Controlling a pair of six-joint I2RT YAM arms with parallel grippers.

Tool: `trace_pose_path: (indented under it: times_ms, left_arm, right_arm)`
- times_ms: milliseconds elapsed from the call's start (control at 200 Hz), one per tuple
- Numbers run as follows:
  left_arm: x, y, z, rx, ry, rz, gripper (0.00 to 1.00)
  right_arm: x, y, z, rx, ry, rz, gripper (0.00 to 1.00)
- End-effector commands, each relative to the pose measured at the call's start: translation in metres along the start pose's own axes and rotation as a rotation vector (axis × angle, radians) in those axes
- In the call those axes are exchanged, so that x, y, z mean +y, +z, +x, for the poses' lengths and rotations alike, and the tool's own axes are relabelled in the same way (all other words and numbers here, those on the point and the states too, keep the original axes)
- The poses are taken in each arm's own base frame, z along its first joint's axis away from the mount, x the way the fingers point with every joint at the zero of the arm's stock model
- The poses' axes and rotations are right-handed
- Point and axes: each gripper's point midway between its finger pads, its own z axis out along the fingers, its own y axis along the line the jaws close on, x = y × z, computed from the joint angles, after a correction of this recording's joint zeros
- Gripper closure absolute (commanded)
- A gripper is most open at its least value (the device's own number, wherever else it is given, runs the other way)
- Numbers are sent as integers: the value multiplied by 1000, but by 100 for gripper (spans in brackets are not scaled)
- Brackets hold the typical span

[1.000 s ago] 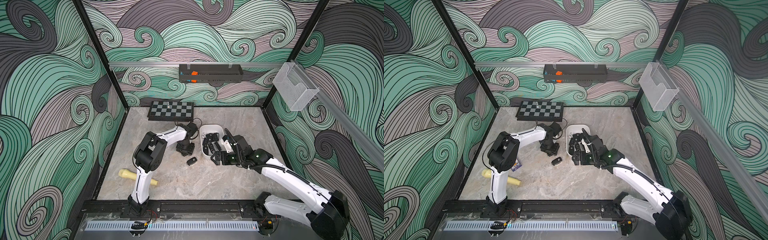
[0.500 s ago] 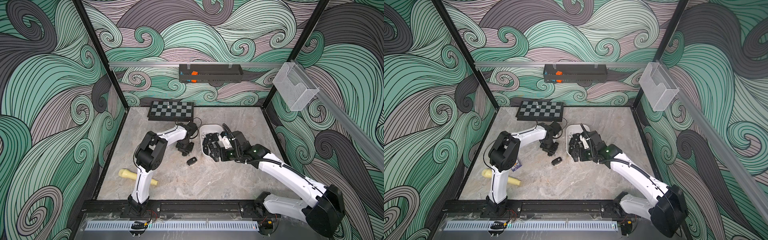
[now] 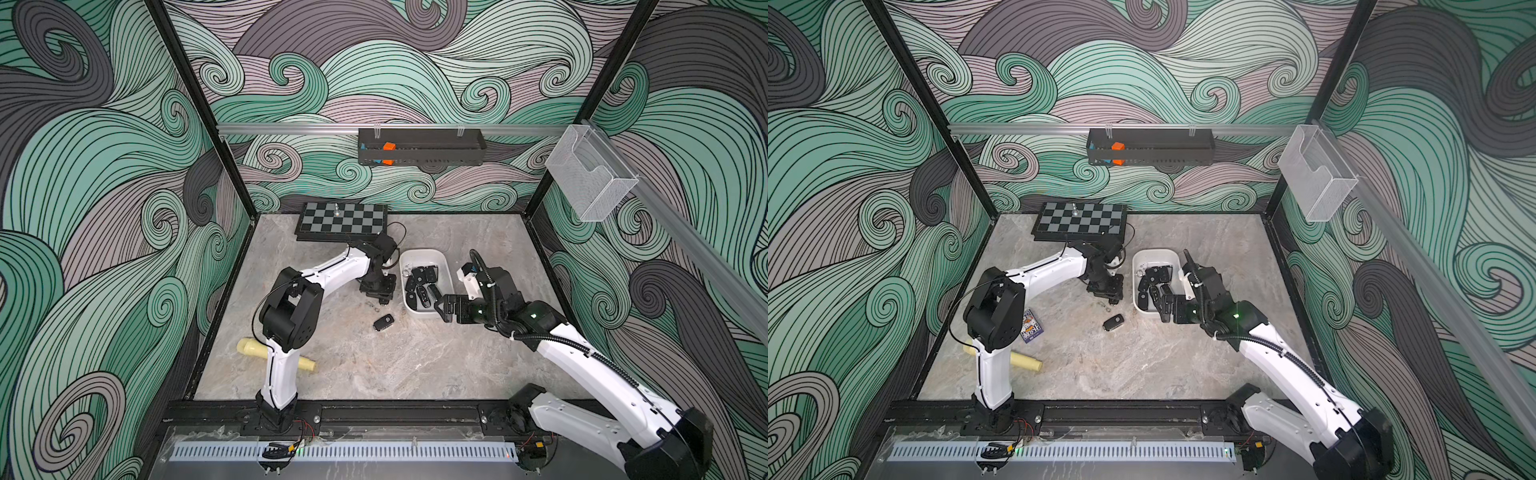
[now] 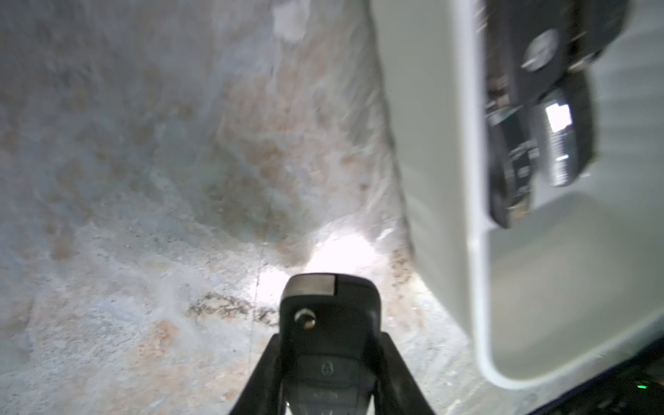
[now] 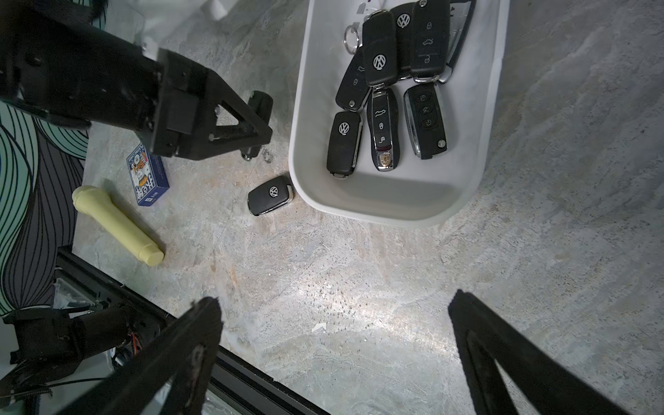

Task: Place the car key into the storage box
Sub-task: Pick up the car key from the center of the board, then place the car key in the storage box.

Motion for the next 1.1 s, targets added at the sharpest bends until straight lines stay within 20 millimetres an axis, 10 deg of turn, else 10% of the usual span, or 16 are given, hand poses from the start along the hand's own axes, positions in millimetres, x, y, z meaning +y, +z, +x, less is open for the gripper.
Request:
trace_pose_path:
  times_ms: [0,395,1091]
  left_arm:
    - [-44,-38,-24,-104,14,132,78]
    - [-98,-24,-43,-107,78,179,78]
    - [-80,57,-23,62,196,-114,74]
  right_arm:
    - [-4,-4,4,-8,59,-7,1]
    - [-7,-31,1,-118,16,-29,1]
    - [-12,-50,-4,-211,-22,-22,1]
